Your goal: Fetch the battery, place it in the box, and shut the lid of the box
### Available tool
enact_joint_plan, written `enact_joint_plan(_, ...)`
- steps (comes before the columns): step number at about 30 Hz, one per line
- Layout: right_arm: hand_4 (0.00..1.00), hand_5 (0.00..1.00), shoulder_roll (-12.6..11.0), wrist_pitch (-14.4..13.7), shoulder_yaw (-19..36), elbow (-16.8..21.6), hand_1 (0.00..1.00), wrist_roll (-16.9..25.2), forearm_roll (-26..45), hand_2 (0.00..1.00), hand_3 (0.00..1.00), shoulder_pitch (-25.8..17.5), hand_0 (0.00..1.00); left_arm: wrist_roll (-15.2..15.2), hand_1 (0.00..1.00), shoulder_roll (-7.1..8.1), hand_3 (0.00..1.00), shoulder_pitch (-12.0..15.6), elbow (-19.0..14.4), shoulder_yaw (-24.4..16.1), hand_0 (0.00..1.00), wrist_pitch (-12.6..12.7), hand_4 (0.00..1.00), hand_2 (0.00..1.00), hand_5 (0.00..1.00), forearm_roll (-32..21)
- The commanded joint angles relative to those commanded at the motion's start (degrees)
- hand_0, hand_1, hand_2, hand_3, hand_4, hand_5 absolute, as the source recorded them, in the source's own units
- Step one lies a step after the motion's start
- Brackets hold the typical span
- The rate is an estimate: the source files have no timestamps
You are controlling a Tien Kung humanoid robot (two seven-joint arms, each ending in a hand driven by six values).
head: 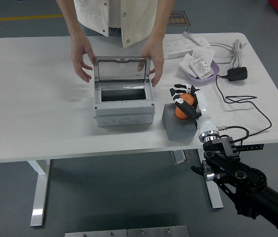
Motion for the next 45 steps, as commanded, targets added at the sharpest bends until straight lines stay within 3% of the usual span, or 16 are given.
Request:
enact_joint_plan(11, 0.998, 0.786, 0.0, 0.1, -0.6, -0.2, 0.623, -0.5, -0.5, 0.636, 0.672, 0.1, 0.614, 0.1, 0.578, 0.0, 0.595, -0.1, 0.0, 0.3, 0.574, 0.1, 0.656, 0.608, 0.002, 0.3)
enact_joint_plan(22, 0.998, 0.772, 0.0, -0.9, -1.5, -0.3, 0.625, -0.9, -1.0, 0.639, 0.675, 0.0, 0.618, 0.0, 0.578, 0.04, 0.589, -0.1, 0.0, 0.2, 0.574, 0.2, 0.66, 0.607, 0.002, 0.4)
enact_joint_plan(23, 0.992, 0.479, 0.0, -1.0, -1.5, -0.3, 0.629, -0.9, -1.0, 0.636, 0.677, 0.0, 0.62, 0.0, 0.578, 0.04, 0.587, -0.1, 0.0, 0.2, 0.574, 0.2, 0.672, 0.607, 0.002, 0.4)
enact_joint_plan(28, 0.992, 0.479, 0.0, -1.6, -1.6, -0.4, 0.629, -1.0, -1.3, 0.636, 0.677, -0.1, 0.62, 0.0, 0.578, 0.04, 0.587, -0.2, 0.0, 0.1, 0.574, 0.3, 0.672, 0.607, 0.002, 0.4)
enact_joint_plan(29, 0.801, 0.204, 0.0, -1.7, -1.6, -0.4, 0.629, -1.1, -1.4, 0.633, 0.655, -0.1, 0.615, 0.0, 0.578, 0.04, 0.586, -0.2, 0.0, 0.0, 0.574, 0.3, 0.672, 0.607, 0.002, 0.4)
enact_joint_plan(34, 0.801, 0.204, -0.1, -1.9, -1.8, -0.6, 0.629, -1.5, -1.7, 0.633, 0.655, -0.1, 0.615, 0.0, 0.578, 0.12, 0.586, -0.2, 0.0, -0.1, 0.574, 0.3, 0.672, 0.607, 0.002, 0.5)
enact_joint_plan(35, 0.459, 0.089, -0.1, -1.8, -1.8, -0.6, 0.612, -1.5, -1.7, 0.591, 0.605, -0.1, 0.598, 0.0, 0.578, 0.14, 0.587, -0.3, 0.0, -0.1, 0.574, 0.3, 0.664, 0.607, 0.002, 0.5)
enact_joint_plan(40, 0.459, 0.089, 0.0, -1.7, -1.8, -0.6, 0.612, -1.8, -2.0, 0.591, 0.605, -0.1, 0.598, 0.1, 0.578, 0.14, 0.587, -0.3, 0.0, -0.1, 0.574, 0.4, 0.664, 0.607, 0.002, 0.7)
enact_joint_plan(41, 0.397, 0.055, 0.0, -1.6, -1.8, -0.6, 0.596, -1.8, -2.0, 0.582, 0.598, -0.1, 0.604, 0.1, 0.578, 0.14, 0.587, -0.3, 0.0, -0.1, 0.574, 0.4, 0.642, 0.608, 0.002, 0.7)
enact_joint_plan(45, 0.397, 0.055, -0.1, -1.6, -1.9, -0.6, 0.596, -1.7, -1.8, 0.582, 0.598, -0.2, 0.604, 0.0, 0.578, 0.16, 0.587, -0.3, 0.0, -0.2, 0.574, 0.5, 0.642, 0.608, 0.002, 0.8)
